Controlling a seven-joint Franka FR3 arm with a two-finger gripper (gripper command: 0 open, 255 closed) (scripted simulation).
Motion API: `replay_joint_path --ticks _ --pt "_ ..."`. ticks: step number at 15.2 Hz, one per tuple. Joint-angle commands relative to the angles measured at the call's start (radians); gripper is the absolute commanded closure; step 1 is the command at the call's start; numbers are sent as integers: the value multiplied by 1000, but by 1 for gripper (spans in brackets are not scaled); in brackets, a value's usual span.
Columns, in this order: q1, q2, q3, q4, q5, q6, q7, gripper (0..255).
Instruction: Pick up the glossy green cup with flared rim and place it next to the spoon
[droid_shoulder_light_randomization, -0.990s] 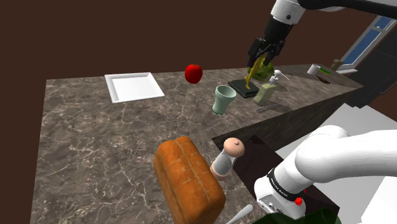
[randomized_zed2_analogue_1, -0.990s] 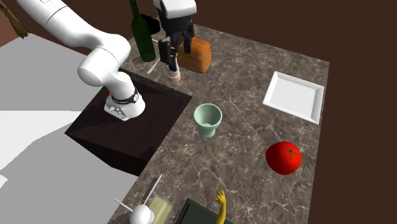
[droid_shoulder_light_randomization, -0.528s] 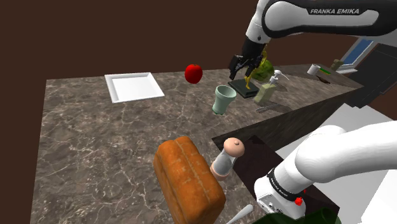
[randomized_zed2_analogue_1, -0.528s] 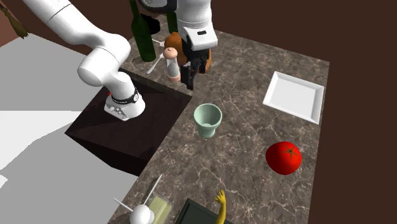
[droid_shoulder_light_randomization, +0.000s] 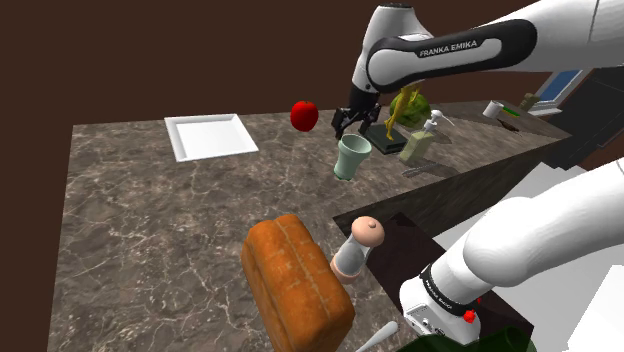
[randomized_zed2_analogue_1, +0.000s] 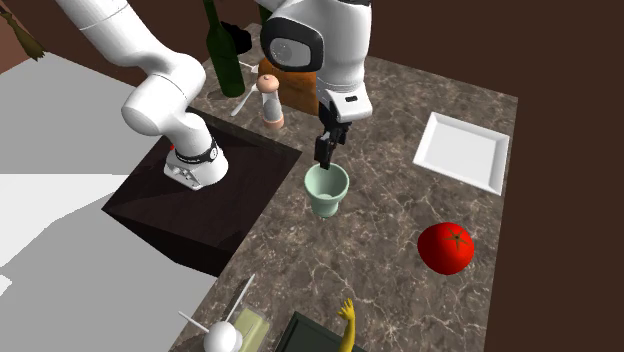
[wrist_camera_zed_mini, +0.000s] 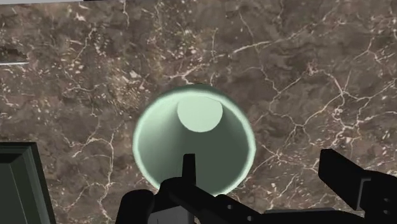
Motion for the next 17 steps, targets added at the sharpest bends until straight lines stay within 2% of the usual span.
replay_joint_path --ticks 1,8,16,17 --pt "-1 45 5 -4 -9 48 16 0" --pt "-8 102 0 -58 -22 158 23 0" --pt "-8 102 0 -58 -22 158 23 0" --pt "-8 102 0 -58 -22 158 23 255"
